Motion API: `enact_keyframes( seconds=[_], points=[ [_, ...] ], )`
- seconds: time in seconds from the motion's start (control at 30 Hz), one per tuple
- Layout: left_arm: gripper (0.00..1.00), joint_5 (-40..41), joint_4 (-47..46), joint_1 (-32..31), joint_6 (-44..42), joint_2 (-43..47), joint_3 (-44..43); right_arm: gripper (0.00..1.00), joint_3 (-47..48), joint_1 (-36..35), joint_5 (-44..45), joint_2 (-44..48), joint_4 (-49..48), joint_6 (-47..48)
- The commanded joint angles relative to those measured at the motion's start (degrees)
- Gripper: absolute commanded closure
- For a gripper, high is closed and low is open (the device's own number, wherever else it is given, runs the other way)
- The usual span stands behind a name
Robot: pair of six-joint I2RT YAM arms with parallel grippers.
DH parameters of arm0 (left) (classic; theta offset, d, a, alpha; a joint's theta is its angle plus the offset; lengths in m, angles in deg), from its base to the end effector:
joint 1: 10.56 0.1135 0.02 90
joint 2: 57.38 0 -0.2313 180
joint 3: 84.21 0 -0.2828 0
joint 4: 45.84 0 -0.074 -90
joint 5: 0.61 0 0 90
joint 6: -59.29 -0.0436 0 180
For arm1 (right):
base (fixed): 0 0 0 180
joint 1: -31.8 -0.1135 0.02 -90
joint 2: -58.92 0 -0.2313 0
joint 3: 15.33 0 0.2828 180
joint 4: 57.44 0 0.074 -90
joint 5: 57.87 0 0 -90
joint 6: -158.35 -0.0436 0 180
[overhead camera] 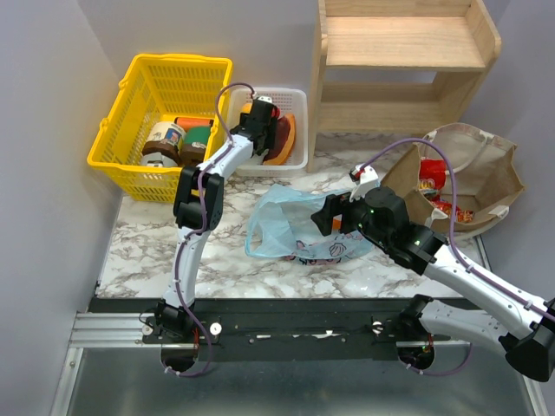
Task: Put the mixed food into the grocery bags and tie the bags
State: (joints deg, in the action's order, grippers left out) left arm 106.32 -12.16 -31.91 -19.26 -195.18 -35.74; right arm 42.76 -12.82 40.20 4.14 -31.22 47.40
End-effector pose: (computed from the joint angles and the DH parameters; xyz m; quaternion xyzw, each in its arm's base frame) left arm 0.5273 -0.1925 0.1637 0.0153 0.8983 0.0098 0.4390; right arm 0.2014 0.1901 0.2732 -0.1325 0.8217 0.2492 0.4952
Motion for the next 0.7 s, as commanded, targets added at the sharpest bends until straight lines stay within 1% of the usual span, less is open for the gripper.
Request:
enact_keyframes(
  seconds=[0.0, 0.03, 0.13, 0.23, 0.27, 0.3, 0.43, 0.6, 0.67],
  points=[
    [0.4, -4.0, 1.0, 0.0, -0.1, -0.7, 4.8, 0.0, -0.3, 0.0, -0.2, 0.4, -1.0, 0.1],
    [0.47, -4.2, 0.8, 0.0, -0.1, -0.3, 5.4, 0.0, -0.2, 0.0, -0.3, 0.3, -1.0, 0.1],
    [0.55, -6.7, -1.9, -0.2, 0.1, 3.6, 9.6, 0.0, -0.2, 0.0, -0.2, 0.2, -1.0, 0.0],
    [0.57, -9.4, -6.7, -0.6, -0.2, 9.5, 15.3, 0.0, -0.3, 0.0, 0.0, 0.1, -1.1, -0.1],
    [0.57, -9.7, -9.1, -1.2, -0.3, 12.6, 16.5, 0.0, -0.1, 0.0, 0.0, -0.1, -1.0, 0.0],
    [0.57, -10.2, -10.3, -1.4, -0.3, 14.0, 18.8, 0.0, -0.1, 0.0, -0.2, -0.1, -1.0, 0.0],
    [0.58, -10.6, -14.7, -2.9, -1.1, 22.0, 23.5, 0.0, 0.2, 0.0, -0.3, -0.3, -1.1, 0.2],
    [0.59, -11.5, -20.2, -4.5, -1.2, 29.3, 31.3, 0.0, 0.0, -0.1, -0.2, -0.3, -1.1, 0.2],
    [0.59, -11.8, -21.2, -4.8, -0.5, 32.0, 32.6, 0.0, 0.1, 0.0, 0.1, -0.1, -1.1, 0.6]
  ],
)
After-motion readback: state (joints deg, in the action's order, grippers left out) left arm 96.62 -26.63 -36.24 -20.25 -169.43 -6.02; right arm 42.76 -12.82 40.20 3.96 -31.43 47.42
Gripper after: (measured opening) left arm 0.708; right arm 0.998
